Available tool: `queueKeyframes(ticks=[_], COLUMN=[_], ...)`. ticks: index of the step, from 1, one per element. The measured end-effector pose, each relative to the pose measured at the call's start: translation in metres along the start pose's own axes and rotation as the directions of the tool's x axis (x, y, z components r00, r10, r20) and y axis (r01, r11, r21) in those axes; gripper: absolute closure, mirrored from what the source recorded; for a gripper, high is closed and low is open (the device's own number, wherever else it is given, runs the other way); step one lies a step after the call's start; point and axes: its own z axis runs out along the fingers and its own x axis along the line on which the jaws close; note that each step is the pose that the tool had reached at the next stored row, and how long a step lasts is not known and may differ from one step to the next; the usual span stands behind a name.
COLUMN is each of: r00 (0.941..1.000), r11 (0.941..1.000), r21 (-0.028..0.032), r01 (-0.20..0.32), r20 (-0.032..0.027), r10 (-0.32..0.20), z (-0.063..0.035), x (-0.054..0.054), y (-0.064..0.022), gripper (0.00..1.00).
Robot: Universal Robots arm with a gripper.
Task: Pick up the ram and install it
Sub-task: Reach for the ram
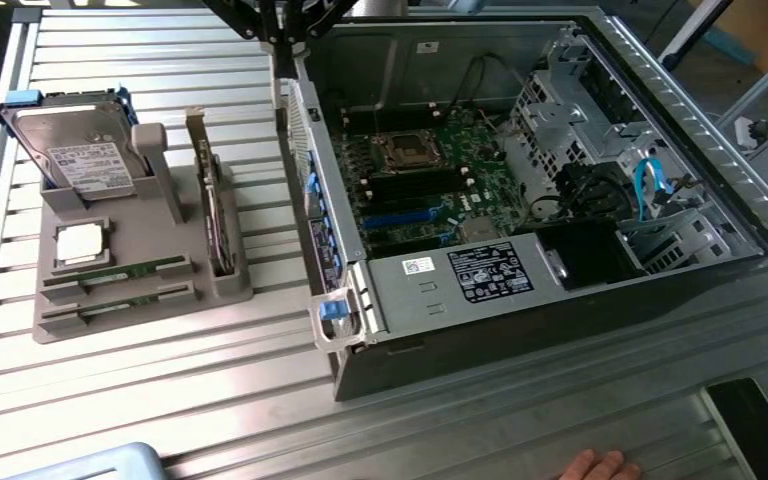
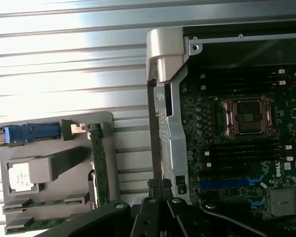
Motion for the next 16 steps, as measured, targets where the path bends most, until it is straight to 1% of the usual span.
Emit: queueKeyframes(ticks=[2, 9, 13, 16], r00=[1.0000, 1.0000, 1.0000, 1.0000], r11=[1.0000, 1.0000, 1.0000, 1.0000], r21=[0.0000, 0.0000, 0.0000, 0.0000], r01=[0.000, 0.000, 0.000, 0.000], r20=[0.0001, 0.0000, 0.0000, 0.0000], r10=[0.000, 0.000, 0.000, 0.000], z=[-0.0001, -0.0003, -0.0006, -0.0007], x=[0.004, 0.011, 0.022, 0.026], y=[-0.0003, -0.0008, -0.0016, -0.0020], gripper=[0.89, 0.89, 0.89, 0.89])
